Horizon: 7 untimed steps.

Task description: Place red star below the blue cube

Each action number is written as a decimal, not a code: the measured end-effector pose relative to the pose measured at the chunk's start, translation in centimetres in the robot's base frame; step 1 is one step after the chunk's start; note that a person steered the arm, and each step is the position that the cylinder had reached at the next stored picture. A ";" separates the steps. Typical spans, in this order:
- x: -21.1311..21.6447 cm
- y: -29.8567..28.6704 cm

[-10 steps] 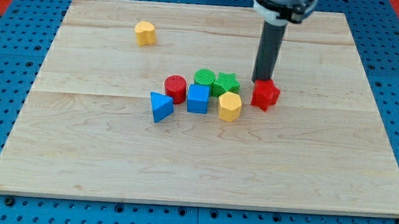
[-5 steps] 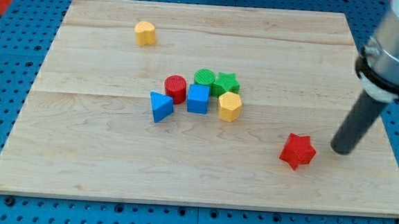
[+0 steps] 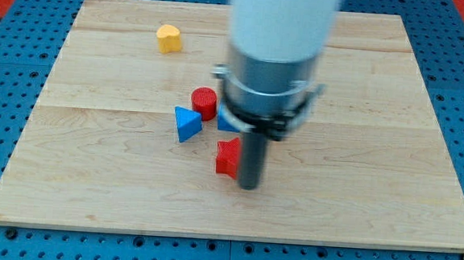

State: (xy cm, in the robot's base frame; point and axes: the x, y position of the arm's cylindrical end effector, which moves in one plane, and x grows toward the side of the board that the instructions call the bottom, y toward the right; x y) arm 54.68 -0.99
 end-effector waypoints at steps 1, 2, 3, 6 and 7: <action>-0.1 -2.5; -0.1 -1.8; -1.6 -0.6; -3.6 2.5; -4.4 3.9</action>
State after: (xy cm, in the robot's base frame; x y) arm 50.30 2.91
